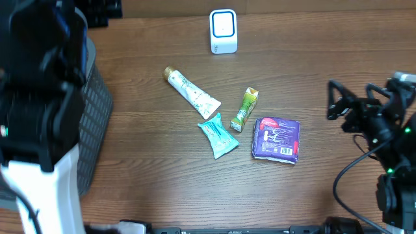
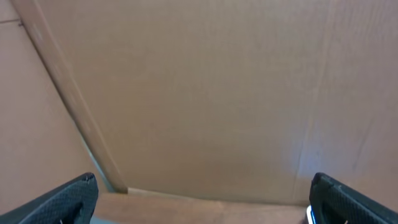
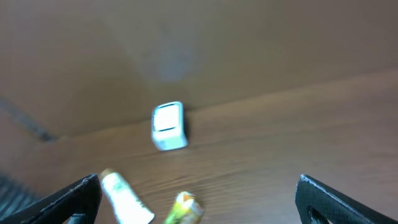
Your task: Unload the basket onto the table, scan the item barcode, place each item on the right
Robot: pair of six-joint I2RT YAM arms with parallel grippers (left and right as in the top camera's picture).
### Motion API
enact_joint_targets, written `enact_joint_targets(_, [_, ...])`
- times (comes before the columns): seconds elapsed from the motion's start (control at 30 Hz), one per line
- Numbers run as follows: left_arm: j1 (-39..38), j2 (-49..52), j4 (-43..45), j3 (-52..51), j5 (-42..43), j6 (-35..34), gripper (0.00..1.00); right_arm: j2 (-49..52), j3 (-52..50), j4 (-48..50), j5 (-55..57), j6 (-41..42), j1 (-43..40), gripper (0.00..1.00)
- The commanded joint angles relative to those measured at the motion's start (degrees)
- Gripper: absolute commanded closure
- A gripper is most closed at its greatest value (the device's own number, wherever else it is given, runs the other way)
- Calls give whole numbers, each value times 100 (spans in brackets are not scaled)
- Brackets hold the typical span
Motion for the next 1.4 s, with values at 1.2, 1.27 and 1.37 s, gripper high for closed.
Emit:
enact_joint_targets(1.2, [-2,-1784,1543,-4374,-348,-107,0,4594,186,-2310,-3744,-2594,-2103,0])
enact_joint_targets(1.27, [0,-1694,1543,-4374,-345,-107,0,4597,164,-2168,-3703,-2774,-2090,0])
enact_joint_targets(1.37, [0,-1578,1541,-4374,-348,-105,0,4599,83,-1956,-3696,-2863,-2026,0])
